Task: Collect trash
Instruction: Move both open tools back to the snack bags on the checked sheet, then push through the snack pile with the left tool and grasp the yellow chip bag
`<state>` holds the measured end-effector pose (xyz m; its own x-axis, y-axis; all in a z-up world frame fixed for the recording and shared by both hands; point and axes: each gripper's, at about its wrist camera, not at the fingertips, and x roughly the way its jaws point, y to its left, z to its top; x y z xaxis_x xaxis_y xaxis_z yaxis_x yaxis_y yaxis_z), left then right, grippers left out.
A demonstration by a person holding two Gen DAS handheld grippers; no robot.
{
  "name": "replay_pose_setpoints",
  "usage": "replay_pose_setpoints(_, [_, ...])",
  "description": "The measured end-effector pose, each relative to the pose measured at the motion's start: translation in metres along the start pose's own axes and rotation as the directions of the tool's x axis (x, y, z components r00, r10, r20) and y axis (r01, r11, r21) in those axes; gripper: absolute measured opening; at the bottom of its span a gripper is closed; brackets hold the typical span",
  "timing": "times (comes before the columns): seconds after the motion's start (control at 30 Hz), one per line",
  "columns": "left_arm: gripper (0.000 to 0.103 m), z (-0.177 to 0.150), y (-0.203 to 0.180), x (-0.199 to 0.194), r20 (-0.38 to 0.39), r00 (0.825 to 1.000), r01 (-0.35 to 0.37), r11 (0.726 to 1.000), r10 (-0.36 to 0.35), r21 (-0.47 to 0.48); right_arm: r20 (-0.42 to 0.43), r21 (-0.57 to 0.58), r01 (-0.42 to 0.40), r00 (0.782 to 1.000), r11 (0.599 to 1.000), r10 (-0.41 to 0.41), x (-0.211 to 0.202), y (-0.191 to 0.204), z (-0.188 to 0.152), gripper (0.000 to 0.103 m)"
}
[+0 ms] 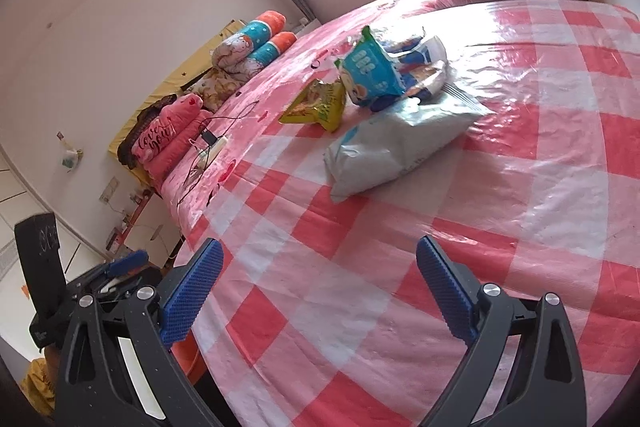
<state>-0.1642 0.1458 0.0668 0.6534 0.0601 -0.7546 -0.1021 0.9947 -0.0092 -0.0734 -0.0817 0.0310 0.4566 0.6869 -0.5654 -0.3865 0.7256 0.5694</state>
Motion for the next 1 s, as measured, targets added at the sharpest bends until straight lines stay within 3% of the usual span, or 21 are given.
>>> replay_pose_setpoints(0.23, [0.088,0.054,-0.025,0.019,0.046,0.998,0.045,0.999,-0.046,0.010,0.001,0.008,0.006,1.000,1.000,-0.006,-0.005,-0.011,0.003,0.096])
replay_pose_setpoints(0.33, [0.088,0.100,-0.038,0.033,0.091,0.994,0.067,0.998,-0.068,0.014,0.012,0.019,0.005,1.000,1.000,-0.005,-0.009,-0.015,0.006,0.096])
replay_pose_setpoints(0.47, [0.088,0.164,-0.053,0.072,0.080,0.993,0.084,0.996,-0.085,0.021,0.029,0.041,0.009,1.000,0.999,-0.010,-0.016,-0.024,0.010,0.096])
replay_pose_setpoints(0.63, [0.088,0.240,-0.075,0.146,-0.014,0.995,0.102,0.995,-0.102,-0.016,0.039,0.061,0.011,0.999,0.998,-0.014,-0.020,-0.033,0.013,0.096])
replay_pose_setpoints(0.73, [0.088,0.270,-0.090,0.193,-0.083,0.991,0.099,0.995,-0.101,-0.030,0.035,0.070,0.003,0.999,0.998,-0.005,-0.022,-0.036,0.015,0.096])
replay_pose_setpoints(0.87, [0.088,0.293,-0.109,0.245,-0.170,0.982,0.072,0.996,-0.079,-0.046,0.036,0.078,-0.006,0.999,0.997,0.004,-0.023,-0.041,0.016,0.096])
replay_pose_setpoints(1.0, [0.088,0.300,-0.119,0.292,-0.275,0.961,0.015,0.998,-0.032,-0.062,0.042,0.099,-0.008,0.999,0.995,0.003,-0.025,-0.047,0.016,0.096])
